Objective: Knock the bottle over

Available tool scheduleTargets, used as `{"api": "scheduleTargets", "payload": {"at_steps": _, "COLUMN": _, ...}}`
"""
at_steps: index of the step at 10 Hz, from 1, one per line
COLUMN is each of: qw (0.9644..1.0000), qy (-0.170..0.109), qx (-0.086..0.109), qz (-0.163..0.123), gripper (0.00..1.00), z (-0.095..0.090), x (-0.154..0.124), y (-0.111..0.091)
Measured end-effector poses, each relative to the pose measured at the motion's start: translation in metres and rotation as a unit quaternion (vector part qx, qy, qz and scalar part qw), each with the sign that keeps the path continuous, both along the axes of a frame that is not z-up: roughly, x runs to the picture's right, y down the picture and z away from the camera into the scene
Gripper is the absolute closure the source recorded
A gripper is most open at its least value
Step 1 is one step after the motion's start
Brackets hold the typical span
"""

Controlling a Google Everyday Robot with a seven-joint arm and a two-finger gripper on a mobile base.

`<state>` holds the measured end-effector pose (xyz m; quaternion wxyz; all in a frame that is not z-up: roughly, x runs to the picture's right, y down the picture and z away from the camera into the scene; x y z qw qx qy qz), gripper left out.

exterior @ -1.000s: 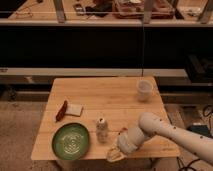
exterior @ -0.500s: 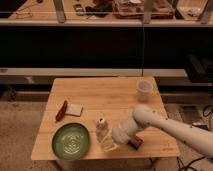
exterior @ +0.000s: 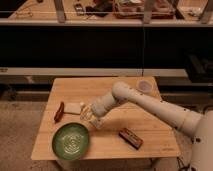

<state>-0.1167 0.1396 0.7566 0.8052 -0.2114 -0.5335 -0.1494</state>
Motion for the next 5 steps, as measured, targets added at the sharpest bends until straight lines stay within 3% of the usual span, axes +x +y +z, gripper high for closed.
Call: {"api": "scheduleTargets", "payload": {"at_steps": 5, "qw": 1.0000, "qy": 0.000, "qx": -0.001, "qz": 0.000, "gripper": 0.32, "z": 0.0003, "x": 0.0007, "y": 0.0009}}
